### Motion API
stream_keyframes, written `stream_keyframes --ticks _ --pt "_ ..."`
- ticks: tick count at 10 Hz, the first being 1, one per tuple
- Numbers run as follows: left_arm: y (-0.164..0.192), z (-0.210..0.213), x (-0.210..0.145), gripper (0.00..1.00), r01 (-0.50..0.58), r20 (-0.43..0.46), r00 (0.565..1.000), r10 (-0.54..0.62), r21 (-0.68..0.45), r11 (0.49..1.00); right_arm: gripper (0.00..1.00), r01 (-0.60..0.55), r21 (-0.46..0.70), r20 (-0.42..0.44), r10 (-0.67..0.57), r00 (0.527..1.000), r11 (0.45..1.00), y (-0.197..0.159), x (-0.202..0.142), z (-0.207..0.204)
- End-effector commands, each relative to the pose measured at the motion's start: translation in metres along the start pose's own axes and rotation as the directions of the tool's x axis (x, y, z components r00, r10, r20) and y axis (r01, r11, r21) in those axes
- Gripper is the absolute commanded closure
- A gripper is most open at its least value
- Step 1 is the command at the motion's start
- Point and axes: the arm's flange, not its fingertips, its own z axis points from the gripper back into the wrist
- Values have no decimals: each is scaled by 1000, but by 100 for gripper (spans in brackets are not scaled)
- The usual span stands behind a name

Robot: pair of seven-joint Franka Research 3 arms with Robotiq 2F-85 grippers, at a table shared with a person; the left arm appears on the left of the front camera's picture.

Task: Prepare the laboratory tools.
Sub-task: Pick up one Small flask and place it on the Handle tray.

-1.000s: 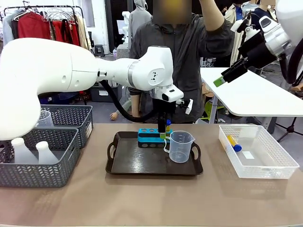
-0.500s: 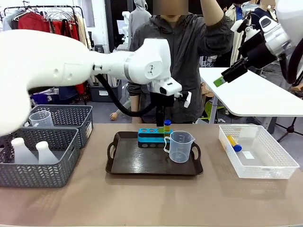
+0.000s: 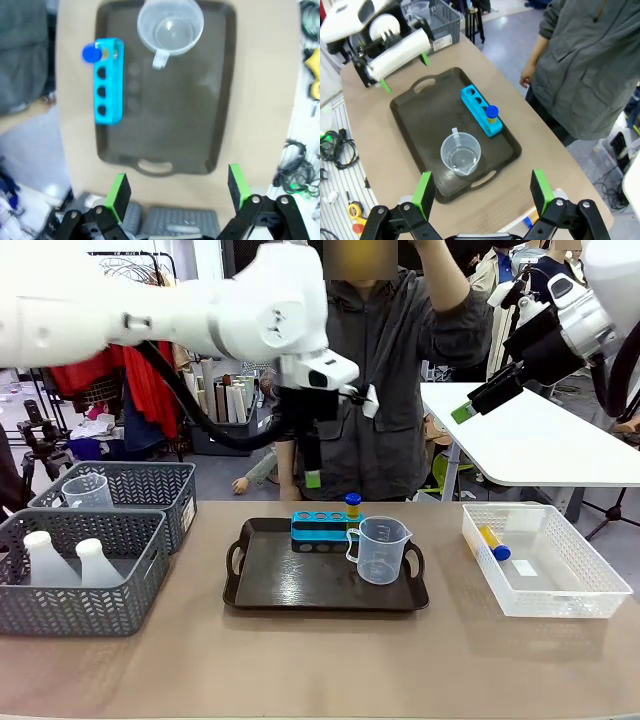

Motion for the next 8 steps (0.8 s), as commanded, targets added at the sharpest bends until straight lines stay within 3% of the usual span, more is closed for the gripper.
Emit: stream_keyframes --ticks 1,3,6,8 --pt "-16 9 -63 0 -285 -45 957 287 44 957 0 11 17 29 -12 1000 1000 -1 2 1" --pt "-18 21 -123 0 -498 -80 862 501 59 865 0 11 17 29 -12 1000 1000 -1 2 1" --pt "-7 8 -219 0 -751 -37 659 751 15 660 0 11 17 29 -12 1000 1000 -1 2 1" --pt "1 -5 -264 0 -790 15 612 791 41 611 0 11 17 29 -12 1000 1000 -1 2 1"
